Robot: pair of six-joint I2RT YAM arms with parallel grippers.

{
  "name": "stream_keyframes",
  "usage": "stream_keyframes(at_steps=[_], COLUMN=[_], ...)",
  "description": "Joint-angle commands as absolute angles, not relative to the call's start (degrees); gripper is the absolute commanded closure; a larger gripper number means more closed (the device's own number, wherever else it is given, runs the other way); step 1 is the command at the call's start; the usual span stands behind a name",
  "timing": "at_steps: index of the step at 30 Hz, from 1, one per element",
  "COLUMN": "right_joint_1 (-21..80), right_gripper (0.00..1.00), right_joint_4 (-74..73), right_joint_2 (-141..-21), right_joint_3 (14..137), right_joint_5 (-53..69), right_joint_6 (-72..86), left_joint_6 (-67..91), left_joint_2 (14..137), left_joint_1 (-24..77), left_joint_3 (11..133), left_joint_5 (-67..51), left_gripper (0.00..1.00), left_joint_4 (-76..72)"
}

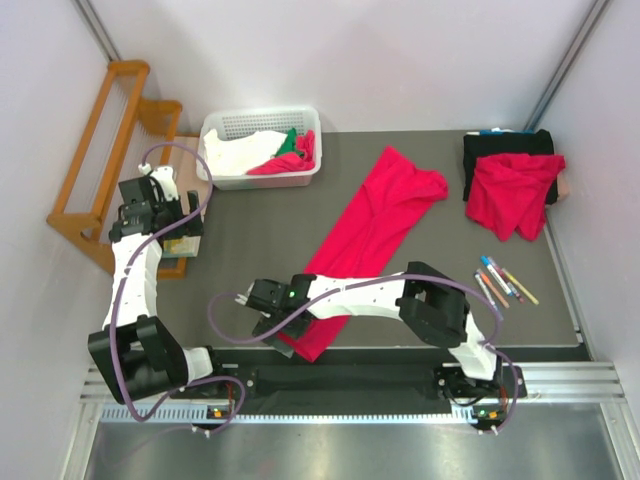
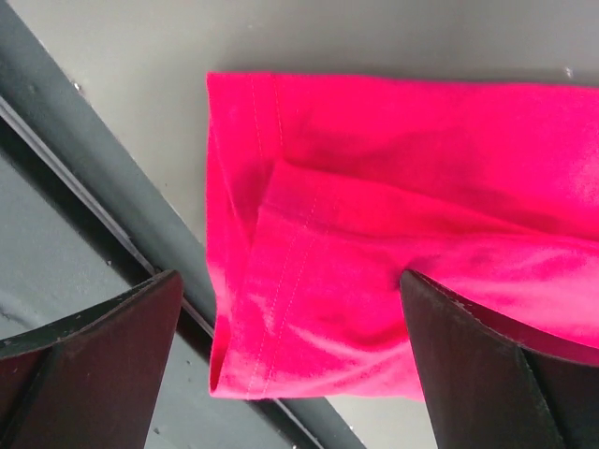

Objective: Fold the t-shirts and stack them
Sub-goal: Fold the tshirt

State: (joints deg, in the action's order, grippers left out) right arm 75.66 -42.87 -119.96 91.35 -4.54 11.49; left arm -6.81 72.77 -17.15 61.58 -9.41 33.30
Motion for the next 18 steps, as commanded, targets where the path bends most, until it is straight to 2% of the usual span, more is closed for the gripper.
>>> stream_keyframes(at_steps=[1,15,18], right_joint_1=[76.5,82.0,82.4], right_gripper=[0.00,0.00,0.18], right_joint_4=[-42.2,-42.5,-42.3], right_joint_2=[-121.2,-125.5,-126.6], right_joint_3=[95.3,93.6,92.6], right_joint_5=[-4.9,-6.1,-6.4], right_joint_6=[10.4,13.2,13.7], left_joint_6=[-7.3,-7.7,-7.7], left_joint_2=[71.0,70.6,70.1], left_joint_1=[-17.5,-17.8,-18.0], left_joint_3=[61.4,61.1,60.9], left_joint_5=[-9.7,-10.2,-10.5], left_gripper=[0.01,0.01,0.01], left_joint_4=[31.6,31.6,31.6])
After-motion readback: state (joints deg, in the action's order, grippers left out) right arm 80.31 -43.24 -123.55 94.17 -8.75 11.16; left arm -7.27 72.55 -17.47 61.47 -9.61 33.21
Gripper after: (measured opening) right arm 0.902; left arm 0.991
